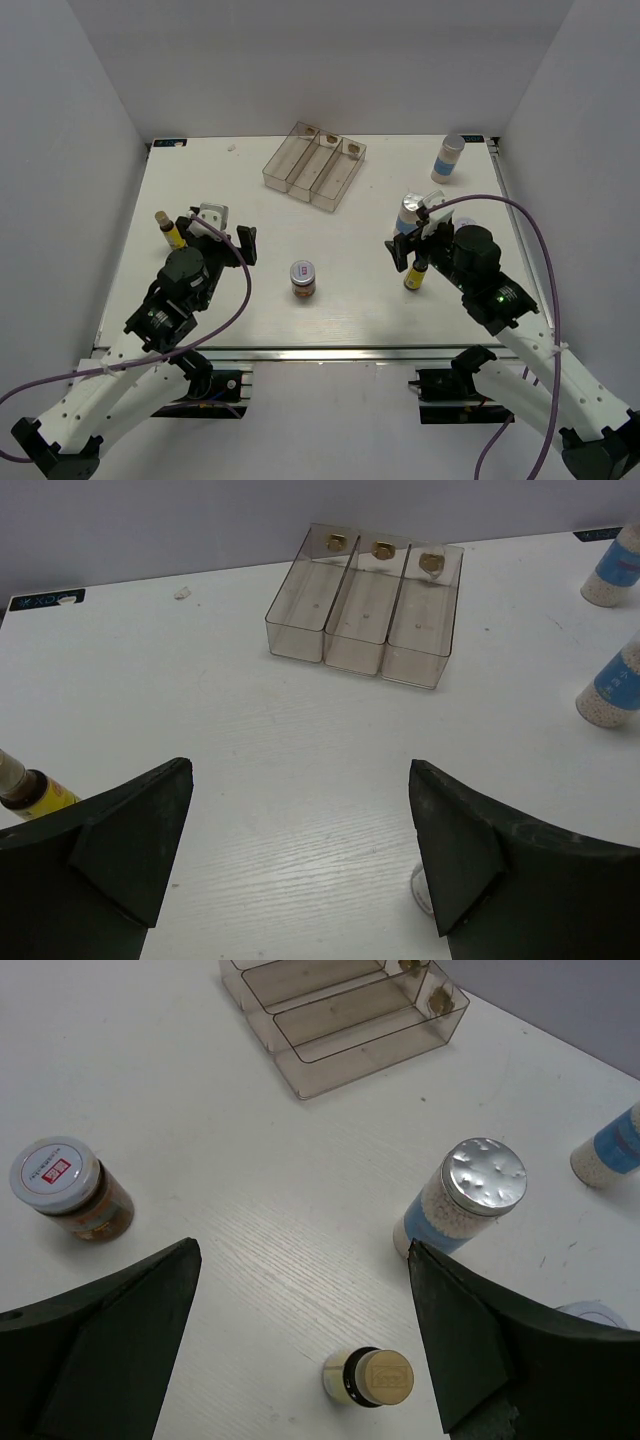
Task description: Organize the condiment bottles
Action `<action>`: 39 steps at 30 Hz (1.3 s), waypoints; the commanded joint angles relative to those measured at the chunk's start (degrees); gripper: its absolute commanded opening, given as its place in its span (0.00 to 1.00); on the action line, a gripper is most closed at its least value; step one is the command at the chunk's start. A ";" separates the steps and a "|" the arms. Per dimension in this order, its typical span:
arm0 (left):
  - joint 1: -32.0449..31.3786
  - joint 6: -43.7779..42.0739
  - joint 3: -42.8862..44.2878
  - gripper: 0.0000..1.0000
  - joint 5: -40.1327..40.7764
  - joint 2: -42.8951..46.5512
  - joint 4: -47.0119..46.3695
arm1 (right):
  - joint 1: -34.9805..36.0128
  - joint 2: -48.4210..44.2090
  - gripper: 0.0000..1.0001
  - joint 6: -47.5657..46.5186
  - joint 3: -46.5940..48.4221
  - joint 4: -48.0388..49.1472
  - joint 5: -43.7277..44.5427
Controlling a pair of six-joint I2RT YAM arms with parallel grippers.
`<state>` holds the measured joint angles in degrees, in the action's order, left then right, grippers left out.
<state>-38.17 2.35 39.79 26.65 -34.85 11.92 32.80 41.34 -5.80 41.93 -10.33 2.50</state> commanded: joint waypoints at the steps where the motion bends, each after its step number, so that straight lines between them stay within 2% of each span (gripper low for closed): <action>1: 0.38 -0.33 -0.77 0.98 -0.20 -0.22 -0.50 | -0.01 -0.03 0.89 -0.79 -0.27 5.66 -0.04; 6: 0.29 -0.33 -0.77 0.98 1.12 -0.13 -0.23 | -0.01 1.72 0.89 -3.60 -0.36 6.90 -1.89; 13: 0.29 -0.33 -0.33 0.98 1.47 -1.89 0.20 | 0.08 -0.82 0.89 -4.66 -2.12 6.29 -3.65; 16: 0.29 0.98 0.02 0.97 4.35 -2.41 0.82 | 0.51 -1.61 0.89 -6.58 -2.56 6.11 -2.94; 18: 0.29 1.78 0.72 0.80 6.99 -2.59 1.26 | 0.51 -2.23 0.89 -8.87 -3.08 5.32 -3.38; 20: 0.29 3.44 1.60 0.54 11.47 -2.85 2.49 | 0.43 -3.10 0.59 -9.57 -3.96 4.97 -3.82; 21: 0.29 4.23 2.13 0.28 12.88 -2.94 3.10 | 0.51 -3.28 0.46 -9.66 -4.14 4.53 -4.34; 22: 0.29 6.33 3.35 0.21 15.77 -3.12 4.41 | 0.43 -3.46 0.25 -9.75 -4.23 4.27 -5.31; 23: 0.29 8.00 4.15 0.20 17.28 -3.38 5.64 | 0.43 -3.81 0.21 -10.01 -4.31 3.91 -5.75; 24: 0.29 9.59 4.85 0.22 18.77 -3.73 7.05 | 0.51 -3.90 0.30 -10.10 -4.32 3.91 -6.10; 25: 0.29 13.52 6.42 0.30 20.35 -4.26 10.80 | 0.43 -3.81 0.40 -10.19 -4.23 3.65 -6.80; 27: 0.47 17.76 7.84 0.56 25.19 -6.54 15.47 | 0.51 -3.38 0.73 -10.28 -3.70 3.12 -7.07; 28: 1.16 19.95 8.28 0.69 26.33 -7.50 18.46 | 0.43 -3.11 0.78 -10.28 -3.53 2.86 -7.25; 30: 3.62 20.85 9.77 0.79 25.48 -10.23 20.59 | 0.51 -2.67 0.84 -10.28 -3.09 2.07 -7.95; 32: 12.74 19.63 11.97 0.83 20.13 -12.68 21.21 | 0.43 -2.58 0.85 -10.19 -2.91 1.54 -8.65; 33: 16.95 18.93 12.67 0.85 12.45 -13.48 20.86 | 0.43 -2.67 0.86 -10.11 -3.00 1.45 -8.92; 34: 25.34 17.44 13.29 0.88 8.28 -14.45 20.08 | 0.51 -3.02 0.86 -10.02 -3.00 1.36 -9.18; 35: 29.52 17.16 14.86 0.90 0.06 -17.41 20.07 | 0.43 -3.20 0.86 -9.93 -3.08 1.36 -9.18; 36: 33.74 16.90 15.75 0.92 -4.20 -19.18 20.24 | 0.43 -3.46 0.86 -9.93 -3.08 1.36 -9.18; 37: 42.22 16.55 16.71 0.94 -8.42 -21.29 21.12 | 0.43 -3.72 0.87 -9.67 -3.08 1.45 -9.01; 39: 46.42 17.07 18.91 0.98 -13.80 -27.60 22.26 | 0.43 -3.99 0.88 -9.58 -3.17 1.45 -8.65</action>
<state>1.78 19.20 55.16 27.53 -57.36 31.16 33.04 38.44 -15.53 37.60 -9.72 -5.61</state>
